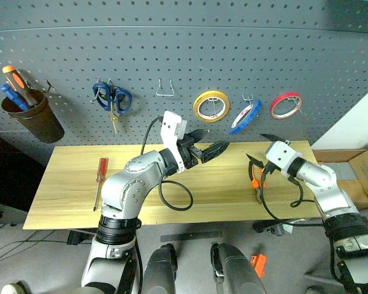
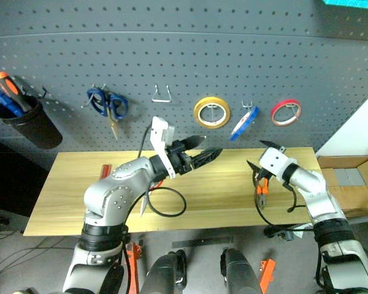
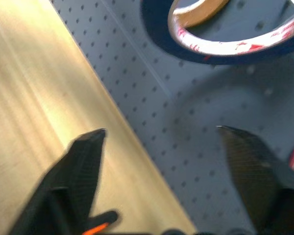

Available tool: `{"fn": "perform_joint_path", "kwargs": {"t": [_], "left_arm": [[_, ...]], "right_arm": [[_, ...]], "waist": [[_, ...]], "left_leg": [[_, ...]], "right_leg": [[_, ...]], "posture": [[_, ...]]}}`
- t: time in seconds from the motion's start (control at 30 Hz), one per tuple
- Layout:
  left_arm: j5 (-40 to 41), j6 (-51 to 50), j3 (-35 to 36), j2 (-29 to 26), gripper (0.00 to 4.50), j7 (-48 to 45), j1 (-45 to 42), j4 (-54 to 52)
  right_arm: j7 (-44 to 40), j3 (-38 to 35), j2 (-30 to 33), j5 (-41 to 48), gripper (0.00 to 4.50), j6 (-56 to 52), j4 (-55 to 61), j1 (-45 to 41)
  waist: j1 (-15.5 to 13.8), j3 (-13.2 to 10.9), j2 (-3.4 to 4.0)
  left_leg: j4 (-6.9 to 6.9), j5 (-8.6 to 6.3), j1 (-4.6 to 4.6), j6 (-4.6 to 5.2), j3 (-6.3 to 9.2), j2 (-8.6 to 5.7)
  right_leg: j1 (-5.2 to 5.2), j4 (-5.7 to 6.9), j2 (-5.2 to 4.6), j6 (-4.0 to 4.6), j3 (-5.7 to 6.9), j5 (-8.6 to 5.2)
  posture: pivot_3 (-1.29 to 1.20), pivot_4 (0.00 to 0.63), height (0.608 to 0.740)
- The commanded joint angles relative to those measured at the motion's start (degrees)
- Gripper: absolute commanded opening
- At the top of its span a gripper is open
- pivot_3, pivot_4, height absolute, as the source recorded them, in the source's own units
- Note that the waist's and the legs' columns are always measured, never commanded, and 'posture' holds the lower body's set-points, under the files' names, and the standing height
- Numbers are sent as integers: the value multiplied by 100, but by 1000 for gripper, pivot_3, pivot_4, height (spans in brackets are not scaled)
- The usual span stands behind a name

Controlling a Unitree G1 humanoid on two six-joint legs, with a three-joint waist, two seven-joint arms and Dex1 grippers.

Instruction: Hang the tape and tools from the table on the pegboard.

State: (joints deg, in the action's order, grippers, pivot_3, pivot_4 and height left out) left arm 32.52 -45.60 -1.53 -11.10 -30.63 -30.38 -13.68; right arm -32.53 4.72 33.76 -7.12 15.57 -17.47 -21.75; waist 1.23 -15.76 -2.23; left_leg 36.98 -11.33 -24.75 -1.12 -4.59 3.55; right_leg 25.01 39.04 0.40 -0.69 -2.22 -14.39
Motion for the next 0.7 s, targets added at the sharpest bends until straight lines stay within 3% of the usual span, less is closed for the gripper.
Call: {"fn": "perform_joint_path", "kwargs": {"t": [0.03, 0.2, 0.33, 0.43, 0.7], "left_arm": [[-48, 152, -263, 27, 4500, -44, 140, -236], [-335, 407, -862, -124, 4500, -192, 754, -465], [-798, 848, -1306, -433, 4500, -317, 1290, -538], [-947, 932, -1427, -533, 4500, -250, 1598, -591], [-1032, 708, -1368, -552, 4500, 20, 1784, -834]], "right_arm": [[296, -317, -57, 99, 4453, -529, 850, 487], [746, -676, -501, 260, 4453, -2428, 2126, 1645], [971, -815, -873, 427, 4453, -4381, 2671, 1924], [1289, -1114, -1202, 661, 4453, -5796, 2633, 1563], [1712, -1543, -1377, 947, 4453, -7426, 1545, 181]], "waist": [[1, 0, 0], [11, -2, 0], [61, -21, 9], [67, -67, 19], [56, -315, 40]], "left_leg": [[0, 0, 0, 0, -3, -1], [-4, -1, 7, 0, -4, 3], [-3, -12, 19, 22, -8, 8], [-4, -1, 33, 43, -9, 8], [-3, 29, 20, 90, -20, -3]], "right_leg": [[1, 0, 0, -2, -2, -1], [-2, 1, -2, -7, -6, -5], [-3, 7, -1, -8, -15, -5], [-7, 6, 0, 11, -19, 15], [5, -5, -4, 34, -38, 24]], "posture": [[36, 254, 740], [16, 290, 740], [5, 317, 740], [1, 353, 740], [23, 418, 740]]}}
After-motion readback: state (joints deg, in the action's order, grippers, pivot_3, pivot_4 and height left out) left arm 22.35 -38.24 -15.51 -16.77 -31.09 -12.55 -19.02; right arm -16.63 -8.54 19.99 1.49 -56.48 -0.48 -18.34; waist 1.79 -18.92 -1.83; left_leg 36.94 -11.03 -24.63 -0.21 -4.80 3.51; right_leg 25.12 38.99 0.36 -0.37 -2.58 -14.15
